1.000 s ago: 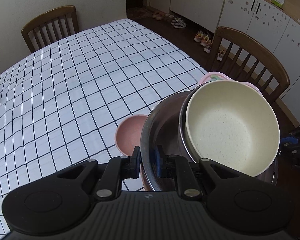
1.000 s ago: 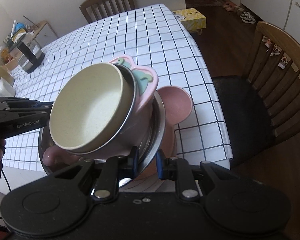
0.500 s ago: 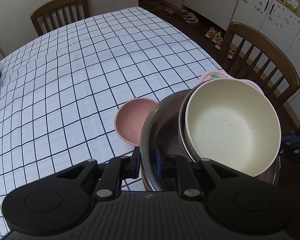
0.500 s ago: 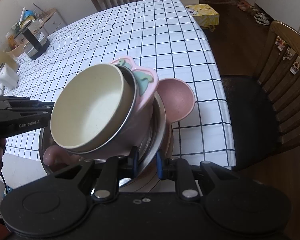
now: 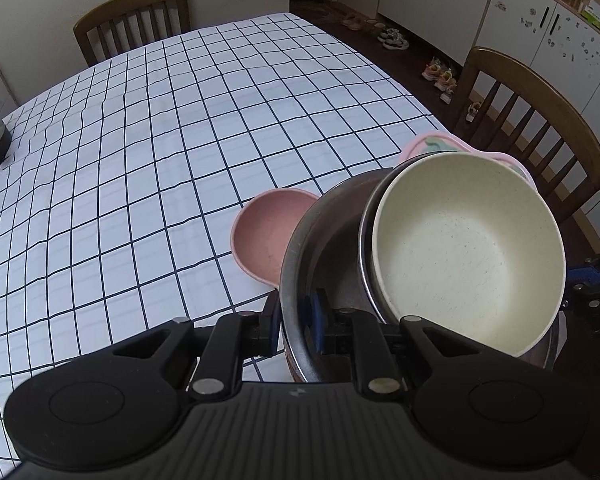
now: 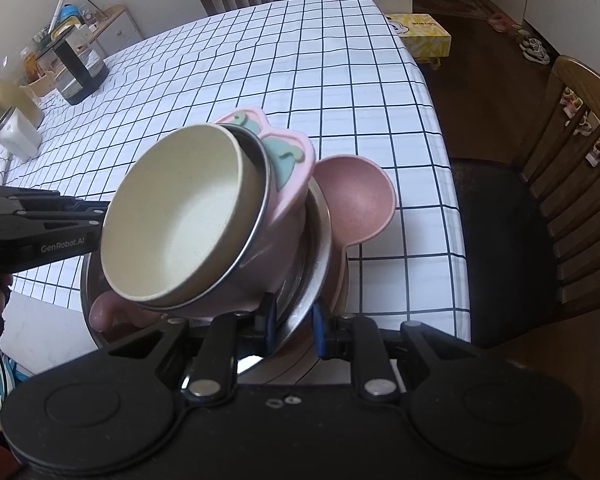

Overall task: Organize plates and bowls
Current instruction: 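Lower the steel bowl onto the pink bear plate and open both grippers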

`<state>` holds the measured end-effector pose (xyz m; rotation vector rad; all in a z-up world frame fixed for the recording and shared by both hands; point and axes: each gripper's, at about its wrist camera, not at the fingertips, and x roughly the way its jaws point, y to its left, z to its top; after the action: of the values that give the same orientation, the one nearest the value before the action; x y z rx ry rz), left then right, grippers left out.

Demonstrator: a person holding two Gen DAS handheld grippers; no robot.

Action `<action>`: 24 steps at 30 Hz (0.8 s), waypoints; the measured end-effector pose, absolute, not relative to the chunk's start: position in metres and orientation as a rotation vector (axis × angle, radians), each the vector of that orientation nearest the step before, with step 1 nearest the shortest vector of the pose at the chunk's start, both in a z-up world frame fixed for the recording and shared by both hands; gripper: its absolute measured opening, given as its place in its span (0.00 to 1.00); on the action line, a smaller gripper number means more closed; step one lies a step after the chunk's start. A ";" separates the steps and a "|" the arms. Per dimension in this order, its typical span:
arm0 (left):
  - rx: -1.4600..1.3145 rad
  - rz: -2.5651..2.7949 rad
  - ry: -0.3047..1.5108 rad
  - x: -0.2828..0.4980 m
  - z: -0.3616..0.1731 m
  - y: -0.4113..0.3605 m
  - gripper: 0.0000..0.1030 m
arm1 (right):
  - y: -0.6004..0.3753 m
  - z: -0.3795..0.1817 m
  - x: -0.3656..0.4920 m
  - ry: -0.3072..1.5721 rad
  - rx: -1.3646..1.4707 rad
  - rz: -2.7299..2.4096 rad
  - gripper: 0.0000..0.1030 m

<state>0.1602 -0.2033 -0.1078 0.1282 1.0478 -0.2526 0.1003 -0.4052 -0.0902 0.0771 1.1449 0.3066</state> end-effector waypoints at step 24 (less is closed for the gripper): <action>0.152 -0.362 0.917 0.112 -0.070 -0.172 0.56 | -0.395 -0.053 0.052 0.966 0.168 0.163 0.46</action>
<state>0.1118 -0.1719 -0.0701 0.1525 0.9170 -0.3617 0.0523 -0.3946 -0.0530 0.1677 0.9664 0.1631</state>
